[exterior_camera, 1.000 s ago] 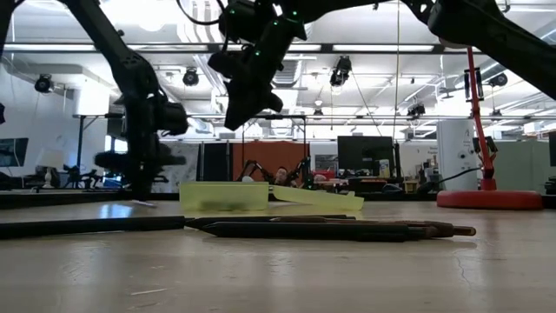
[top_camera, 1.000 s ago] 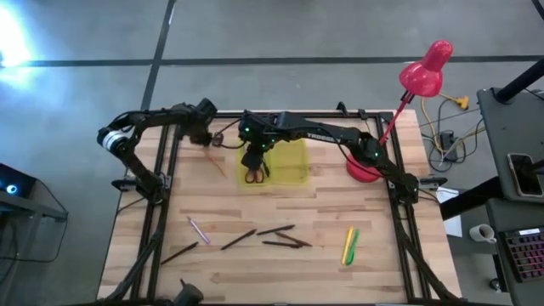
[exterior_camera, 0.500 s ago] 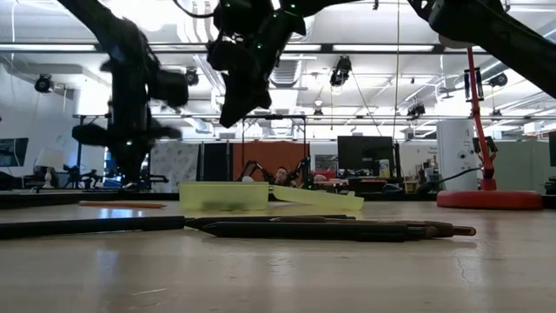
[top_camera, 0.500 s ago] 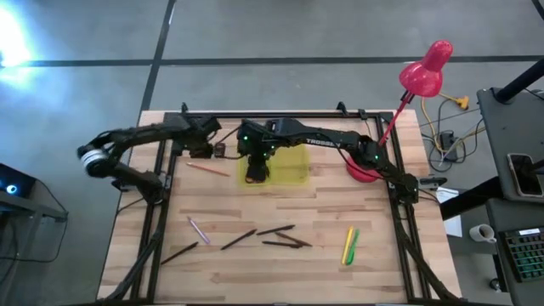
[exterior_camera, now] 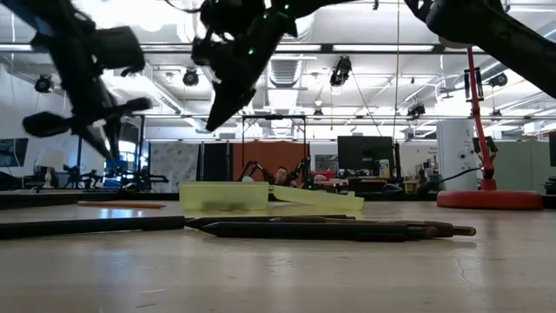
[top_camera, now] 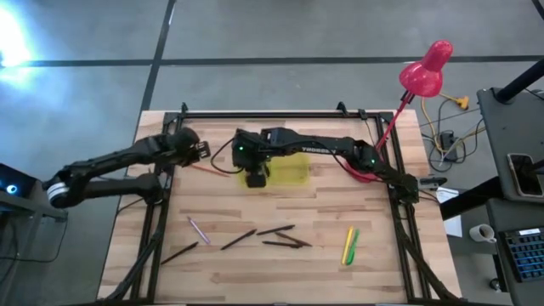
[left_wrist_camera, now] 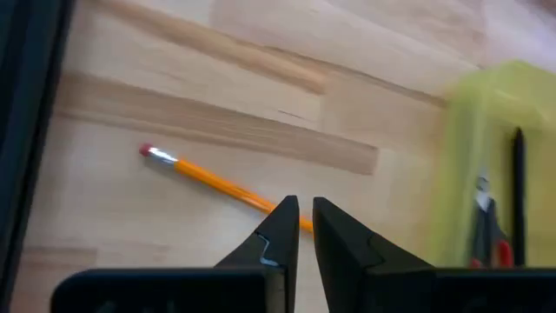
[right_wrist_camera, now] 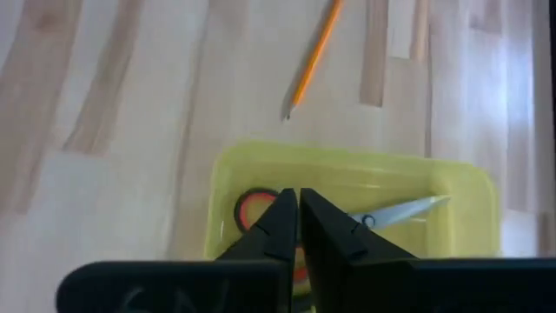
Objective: Pick & place school supplies into a supply box
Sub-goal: Put the orange pencil into the supply box
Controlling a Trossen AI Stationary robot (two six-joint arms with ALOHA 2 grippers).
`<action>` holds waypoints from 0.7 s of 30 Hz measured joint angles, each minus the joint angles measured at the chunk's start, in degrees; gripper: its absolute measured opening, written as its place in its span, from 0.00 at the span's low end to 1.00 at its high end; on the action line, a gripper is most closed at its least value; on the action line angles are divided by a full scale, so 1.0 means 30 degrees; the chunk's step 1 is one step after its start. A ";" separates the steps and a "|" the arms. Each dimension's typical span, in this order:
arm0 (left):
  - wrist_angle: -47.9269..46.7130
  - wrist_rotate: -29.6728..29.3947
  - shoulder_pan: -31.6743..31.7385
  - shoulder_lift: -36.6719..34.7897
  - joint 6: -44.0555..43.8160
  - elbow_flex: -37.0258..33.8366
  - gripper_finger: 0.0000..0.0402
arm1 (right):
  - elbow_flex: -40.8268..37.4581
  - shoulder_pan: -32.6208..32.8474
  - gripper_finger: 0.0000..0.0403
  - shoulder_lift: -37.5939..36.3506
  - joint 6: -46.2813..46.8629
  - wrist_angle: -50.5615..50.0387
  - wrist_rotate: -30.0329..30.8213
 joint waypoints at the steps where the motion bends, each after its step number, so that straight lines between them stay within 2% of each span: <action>1: 0.0374 0.0053 0.0008 -0.0238 -0.0008 -0.0507 0.05 | -0.0048 0.0058 0.02 0.0045 0.0355 0.0282 -0.0085; 8: 0.3430 0.0498 -0.0046 -0.1027 0.0346 -0.2310 0.05 | 0.0237 0.0385 0.02 0.1100 0.1823 0.4164 -0.1004; 12: 0.3674 0.0520 0.0002 -0.0713 0.1717 -0.2471 0.05 | 0.0237 0.0329 0.02 0.1640 0.4357 0.5192 -0.0971; 16: 0.4059 0.0736 -0.0010 0.0628 0.3045 -0.2837 0.05 | 0.0215 0.0358 0.02 0.2036 0.6651 0.4794 -0.0971; 21: 0.7898 0.0783 -0.0016 0.3571 0.4727 -0.3170 0.05 | 0.0244 0.0321 0.02 0.1910 0.7048 0.4593 -0.0930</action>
